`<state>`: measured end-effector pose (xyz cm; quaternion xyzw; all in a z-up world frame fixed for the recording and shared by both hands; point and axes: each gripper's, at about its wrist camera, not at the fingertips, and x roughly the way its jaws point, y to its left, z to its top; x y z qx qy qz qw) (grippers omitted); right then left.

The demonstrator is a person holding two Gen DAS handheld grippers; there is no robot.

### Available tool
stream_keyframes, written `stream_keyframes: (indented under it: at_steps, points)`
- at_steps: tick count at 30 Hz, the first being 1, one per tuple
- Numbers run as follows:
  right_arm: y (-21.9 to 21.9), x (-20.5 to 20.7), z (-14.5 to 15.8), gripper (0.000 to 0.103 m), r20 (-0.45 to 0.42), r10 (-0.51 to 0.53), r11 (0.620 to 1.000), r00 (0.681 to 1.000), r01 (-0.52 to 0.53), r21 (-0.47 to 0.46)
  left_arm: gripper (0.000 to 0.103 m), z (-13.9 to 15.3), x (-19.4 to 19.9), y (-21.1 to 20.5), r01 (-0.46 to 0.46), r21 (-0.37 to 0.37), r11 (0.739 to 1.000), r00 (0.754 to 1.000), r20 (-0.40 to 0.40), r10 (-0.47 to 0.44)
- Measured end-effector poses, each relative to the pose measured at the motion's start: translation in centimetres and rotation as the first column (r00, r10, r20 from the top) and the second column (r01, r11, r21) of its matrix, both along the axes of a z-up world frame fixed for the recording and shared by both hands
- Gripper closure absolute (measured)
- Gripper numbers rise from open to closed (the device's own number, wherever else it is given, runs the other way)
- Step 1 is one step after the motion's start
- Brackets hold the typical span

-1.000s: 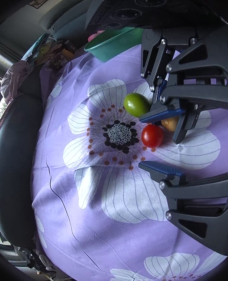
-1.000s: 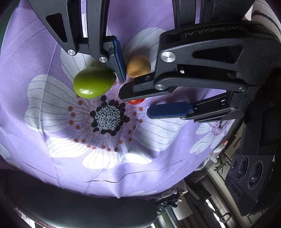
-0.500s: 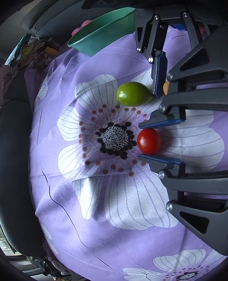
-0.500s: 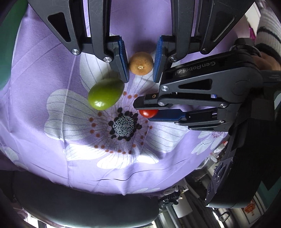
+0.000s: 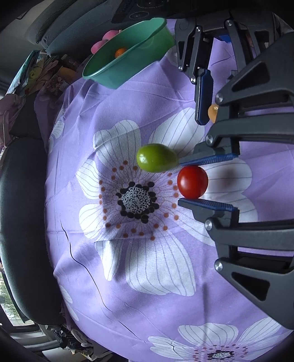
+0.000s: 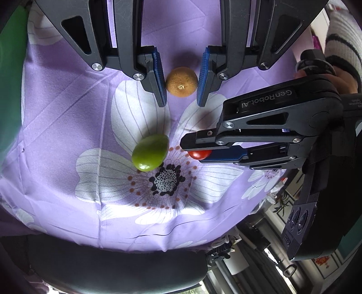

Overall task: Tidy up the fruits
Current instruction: 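Carry the tomato and tan fruit over the green bowl with both grippers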

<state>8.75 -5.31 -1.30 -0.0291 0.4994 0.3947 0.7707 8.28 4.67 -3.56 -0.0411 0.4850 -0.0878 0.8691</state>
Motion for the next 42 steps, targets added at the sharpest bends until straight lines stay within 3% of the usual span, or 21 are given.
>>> stream_keyframes:
  at_steps: [17, 30, 42]
  points:
    - [-5.1, -3.6, 2.1, 0.074, 0.030, -0.094, 0.995, 0.995, 0.092, 0.048, 0.075, 1.1, -5.5, -1.4, -0.083, -0.041, 0.996, 0.995, 0.044, 0.085]
    - [-5.6, -4.9, 2.8, 0.074, 0.062, -0.062, 0.996, 0.996, 0.058, 0.073, 0.075, 1.6, -7.7, -2.2, -0.105, -0.081, 0.991, 0.992, 0.065, 0.111]
    - [-6.2, -4.0, 2.2, 0.074, 0.044, -0.023, 0.986, 0.999, 0.015, 0.168, 0.075, 3.1, -9.4, -2.0, -0.211, -0.035, 0.977, 0.975, 0.062, 0.213]
